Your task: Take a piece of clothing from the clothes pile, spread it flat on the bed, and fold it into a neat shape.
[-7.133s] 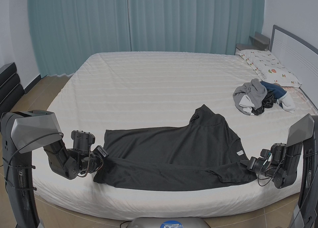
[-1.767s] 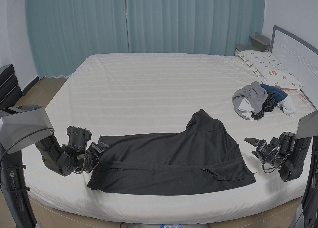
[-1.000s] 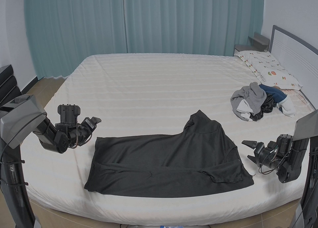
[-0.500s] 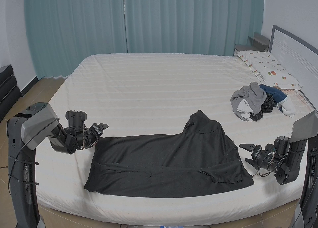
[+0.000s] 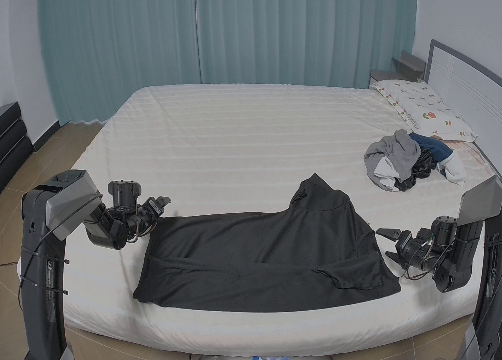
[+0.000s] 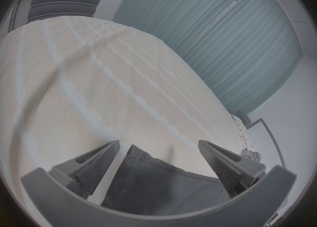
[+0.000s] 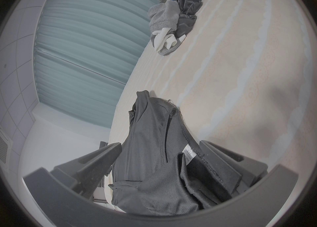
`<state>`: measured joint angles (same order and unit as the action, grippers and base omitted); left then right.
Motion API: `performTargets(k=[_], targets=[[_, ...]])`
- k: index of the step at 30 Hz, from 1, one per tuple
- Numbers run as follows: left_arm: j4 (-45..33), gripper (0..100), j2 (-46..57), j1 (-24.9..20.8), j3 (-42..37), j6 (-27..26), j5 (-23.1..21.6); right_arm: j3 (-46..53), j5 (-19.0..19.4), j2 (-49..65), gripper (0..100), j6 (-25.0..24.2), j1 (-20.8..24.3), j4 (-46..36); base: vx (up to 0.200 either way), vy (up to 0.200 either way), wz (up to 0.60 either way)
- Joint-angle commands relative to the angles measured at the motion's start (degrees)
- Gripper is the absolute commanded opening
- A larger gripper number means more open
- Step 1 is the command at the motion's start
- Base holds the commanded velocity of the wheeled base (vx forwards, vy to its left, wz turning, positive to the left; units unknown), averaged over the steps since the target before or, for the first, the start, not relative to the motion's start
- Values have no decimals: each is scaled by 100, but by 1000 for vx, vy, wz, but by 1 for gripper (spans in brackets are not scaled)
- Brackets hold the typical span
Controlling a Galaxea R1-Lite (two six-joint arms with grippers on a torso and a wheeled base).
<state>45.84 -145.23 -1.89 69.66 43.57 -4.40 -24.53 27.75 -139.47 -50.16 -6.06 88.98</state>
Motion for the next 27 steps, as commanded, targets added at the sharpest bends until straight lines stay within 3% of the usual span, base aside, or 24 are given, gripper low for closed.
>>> performTargets(k=[1,13,14,27], targets=[[4,100,-146,-4,48,2,18,1,3,-1,100,-2,-1,41,0,0,0],[22,100,-173,-4,48,-6,9,-8,3,-1,100,-2,-1,41,0,0,0],[22,0,-164,-4,48,2,9,-8,3,-1,100,-2,-1,41,0,0,0],[4,0,-50,22,-40,-147,36,-17,-6,-1,100,-11,-1,41,0,0,0]])
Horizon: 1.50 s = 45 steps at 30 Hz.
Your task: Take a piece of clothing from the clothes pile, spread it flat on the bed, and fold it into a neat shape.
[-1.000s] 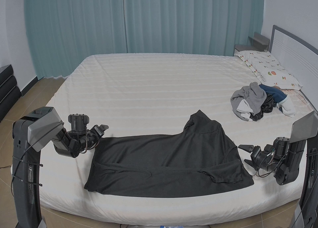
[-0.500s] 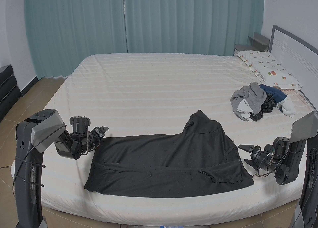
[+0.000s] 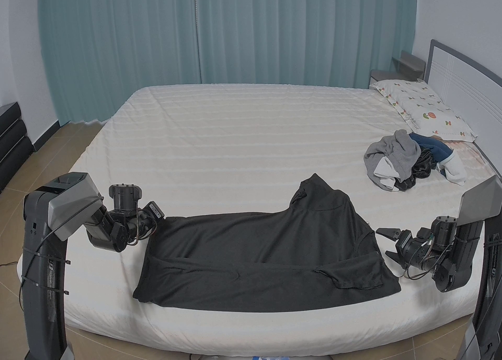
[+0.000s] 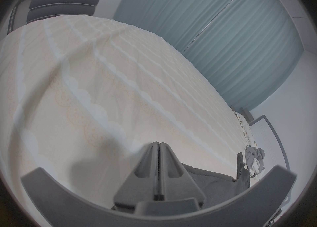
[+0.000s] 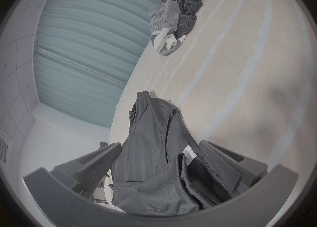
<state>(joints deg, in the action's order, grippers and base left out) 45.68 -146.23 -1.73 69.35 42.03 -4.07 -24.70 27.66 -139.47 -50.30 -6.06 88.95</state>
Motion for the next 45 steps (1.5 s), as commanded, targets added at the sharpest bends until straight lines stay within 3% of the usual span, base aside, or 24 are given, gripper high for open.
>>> performTargets(k=[1,9,14,17,20,25,28,30,36,45], targets=[[29,0,59,6,-9,7,12,0,3,-1,100,2,-1,43,0,0,0],[486,0,33,32,-27,59,363,-44,-6,-1,100,-6,-9,43,0,0,0],[653,0,103,41,-256,367,381,-193,-164,96,100,2,105,43,0,0,0],[662,0,129,41,-291,508,346,-492,-815,175,100,38,395,-27,0,0,0],[662,0,129,32,-299,578,346,-932,-1087,140,100,99,518,-142,0,0,0],[662,0,147,50,-326,754,346,-1907,-1202,271,100,442,746,-1249,0,0,0],[662,0,209,94,-396,824,319,-2760,-1799,140,100,697,949,-2093,0,0,0],[662,0,226,94,-431,824,319,-3278,-1993,-63,100,837,1054,-2559,0,0,0],[670,0,235,94,-466,824,319,-4359,-2072,-563,100,1514,1221,-3508,0,0,0],[662,0,226,85,-484,824,319,-5625,-2283,-1082,100,1532,1327,-4246,0,0,0]])
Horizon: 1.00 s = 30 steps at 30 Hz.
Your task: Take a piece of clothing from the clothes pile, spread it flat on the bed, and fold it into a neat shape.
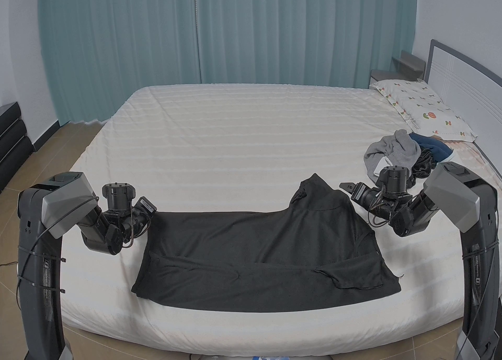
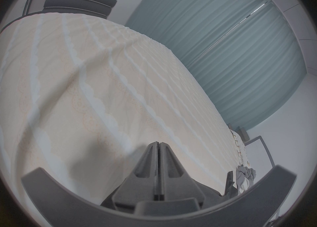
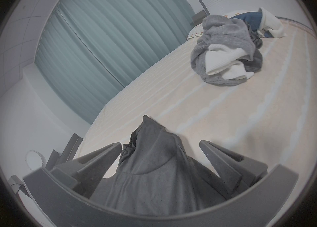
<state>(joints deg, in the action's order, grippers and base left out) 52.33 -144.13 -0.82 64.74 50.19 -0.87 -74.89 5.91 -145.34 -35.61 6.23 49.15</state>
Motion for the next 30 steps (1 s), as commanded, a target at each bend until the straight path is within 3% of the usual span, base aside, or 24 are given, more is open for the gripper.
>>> performTargets(k=[1,12,13,30], targets=[[-4,0,16,-6,-23,8,-1,-738,-108,-557,100,63,89,-345,0,0,0],[-4,0,8,-6,-23,8,-1,-931,-108,-830,100,54,71,-319,0,0,0],[-4,0,8,-6,-23,8,-1,-887,-108,-812,0,54,71,-310,0,0,0],[40,0,306,64,-102,17,7,115,77,-162,0,-43,-201,736,0,0,0]])
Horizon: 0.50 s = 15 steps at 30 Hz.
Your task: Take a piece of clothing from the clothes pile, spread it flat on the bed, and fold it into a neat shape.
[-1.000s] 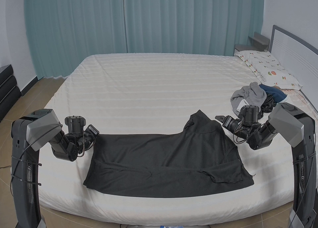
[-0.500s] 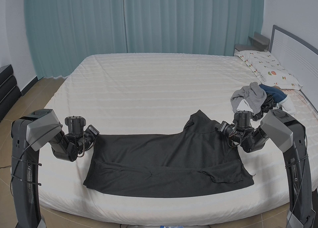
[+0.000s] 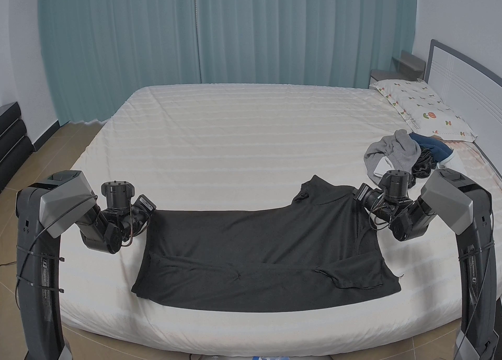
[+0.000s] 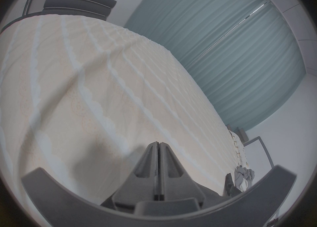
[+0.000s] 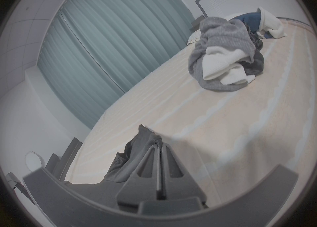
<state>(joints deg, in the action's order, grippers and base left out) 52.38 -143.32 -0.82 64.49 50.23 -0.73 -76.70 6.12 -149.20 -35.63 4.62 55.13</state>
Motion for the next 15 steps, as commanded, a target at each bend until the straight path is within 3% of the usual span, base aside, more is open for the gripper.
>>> performTargets(k=[1,15], targets=[[35,0,261,73,-112,14,-6,349,56,234,0,-40,-31,156,0,0,0],[255,0,402,117,-270,14,-6,832,47,471,0,-488,83,1018,0,0,0]])
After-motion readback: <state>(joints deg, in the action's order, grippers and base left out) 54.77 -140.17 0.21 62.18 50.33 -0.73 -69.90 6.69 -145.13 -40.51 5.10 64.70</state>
